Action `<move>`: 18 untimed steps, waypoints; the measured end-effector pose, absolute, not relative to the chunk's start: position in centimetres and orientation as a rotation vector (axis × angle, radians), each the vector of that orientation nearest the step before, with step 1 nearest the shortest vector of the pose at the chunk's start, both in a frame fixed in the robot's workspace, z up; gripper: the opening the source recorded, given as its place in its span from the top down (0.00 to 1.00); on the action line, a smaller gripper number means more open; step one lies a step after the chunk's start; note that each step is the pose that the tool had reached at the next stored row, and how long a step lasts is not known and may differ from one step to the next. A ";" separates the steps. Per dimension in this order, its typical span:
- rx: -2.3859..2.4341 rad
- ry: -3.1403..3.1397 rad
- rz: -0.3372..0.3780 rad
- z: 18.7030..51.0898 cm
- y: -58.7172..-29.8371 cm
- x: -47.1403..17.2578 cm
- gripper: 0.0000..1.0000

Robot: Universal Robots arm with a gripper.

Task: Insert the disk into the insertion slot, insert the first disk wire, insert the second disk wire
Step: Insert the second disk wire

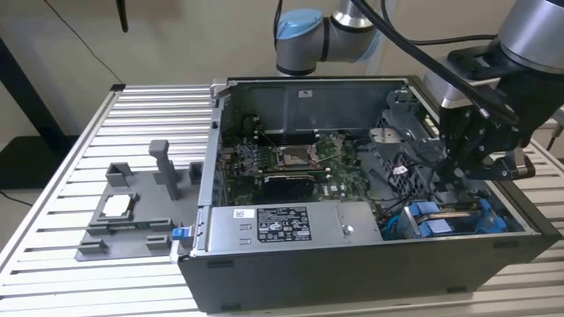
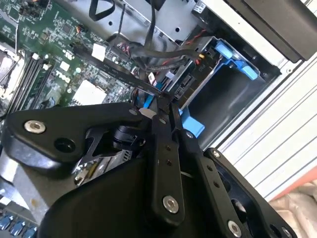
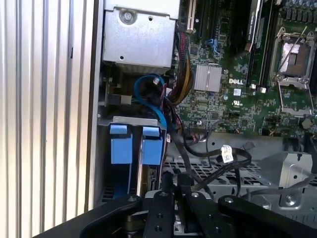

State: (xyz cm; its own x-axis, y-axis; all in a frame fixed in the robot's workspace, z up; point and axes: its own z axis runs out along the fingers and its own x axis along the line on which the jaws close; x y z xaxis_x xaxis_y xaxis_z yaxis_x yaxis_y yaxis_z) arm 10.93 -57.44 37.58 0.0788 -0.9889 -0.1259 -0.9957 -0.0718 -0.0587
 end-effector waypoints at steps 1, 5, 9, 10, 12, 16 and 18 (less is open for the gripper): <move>-2.210 2.050 0.085 37.5 -57.5 11.0 0.84; -2.207 2.055 0.086 37.2 -58.1 11.2 0.84; -2.204 2.060 0.088 36.6 -58.3 11.4 0.84; -2.199 2.064 0.088 36.4 -58.3 11.5 0.84; -2.185 2.079 0.086 36.0 -58.3 11.5 0.84; -2.168 2.096 0.085 35.4 -58.3 11.7 0.84; -2.168 2.099 0.087 35.2 -58.3 12.0 0.84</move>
State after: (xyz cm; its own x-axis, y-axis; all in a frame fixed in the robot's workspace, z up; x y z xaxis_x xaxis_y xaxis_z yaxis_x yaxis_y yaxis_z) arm 11.97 -58.32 35.23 0.0351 -0.9913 -0.1267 -0.9984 -0.0292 -0.0485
